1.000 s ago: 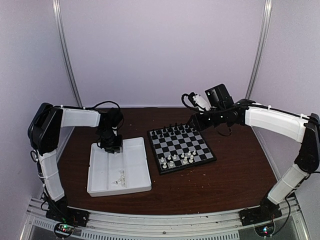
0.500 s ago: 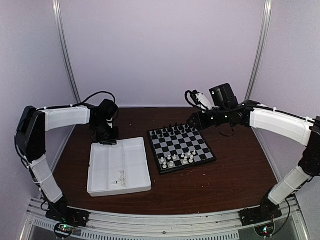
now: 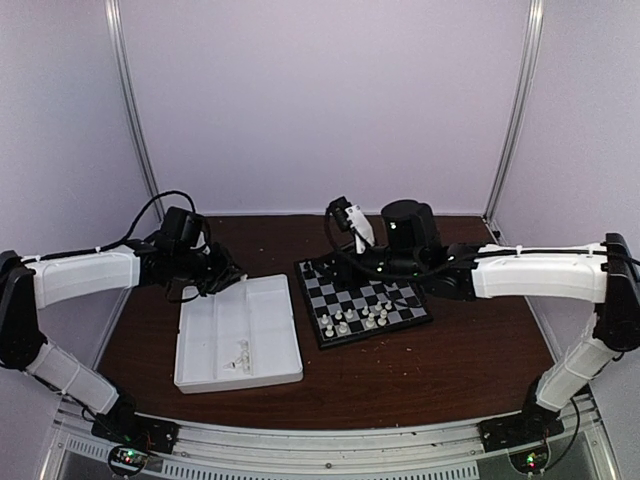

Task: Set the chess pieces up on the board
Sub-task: Place the chess piece on the chessboard.

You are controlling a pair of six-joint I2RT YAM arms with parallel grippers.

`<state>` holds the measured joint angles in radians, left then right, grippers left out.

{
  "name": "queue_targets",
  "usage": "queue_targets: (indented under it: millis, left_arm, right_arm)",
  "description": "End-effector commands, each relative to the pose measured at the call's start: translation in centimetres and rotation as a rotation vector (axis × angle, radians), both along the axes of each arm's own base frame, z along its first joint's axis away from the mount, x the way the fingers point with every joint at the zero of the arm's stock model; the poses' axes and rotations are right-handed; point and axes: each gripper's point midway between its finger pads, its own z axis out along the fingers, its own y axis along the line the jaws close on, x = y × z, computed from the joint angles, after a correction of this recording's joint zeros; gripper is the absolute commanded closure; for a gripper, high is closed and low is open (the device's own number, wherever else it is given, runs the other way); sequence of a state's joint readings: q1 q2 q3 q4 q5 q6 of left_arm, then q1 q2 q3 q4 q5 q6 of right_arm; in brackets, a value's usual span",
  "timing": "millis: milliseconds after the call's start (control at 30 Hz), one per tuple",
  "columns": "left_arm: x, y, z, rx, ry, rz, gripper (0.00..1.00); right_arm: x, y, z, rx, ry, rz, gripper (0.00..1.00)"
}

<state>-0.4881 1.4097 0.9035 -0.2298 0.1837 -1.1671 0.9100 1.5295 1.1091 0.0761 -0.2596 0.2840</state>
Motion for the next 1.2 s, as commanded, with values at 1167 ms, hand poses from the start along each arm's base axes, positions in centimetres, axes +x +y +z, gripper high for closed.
queue_targets:
  millis: [1167]
  left_arm:
    - [-2.6, -4.0, 5.8, -0.626, 0.002, 0.054, 0.83]
  right_arm:
    - [2.6, 13.6, -4.9, 0.194, 0.18, 0.002, 0.7]
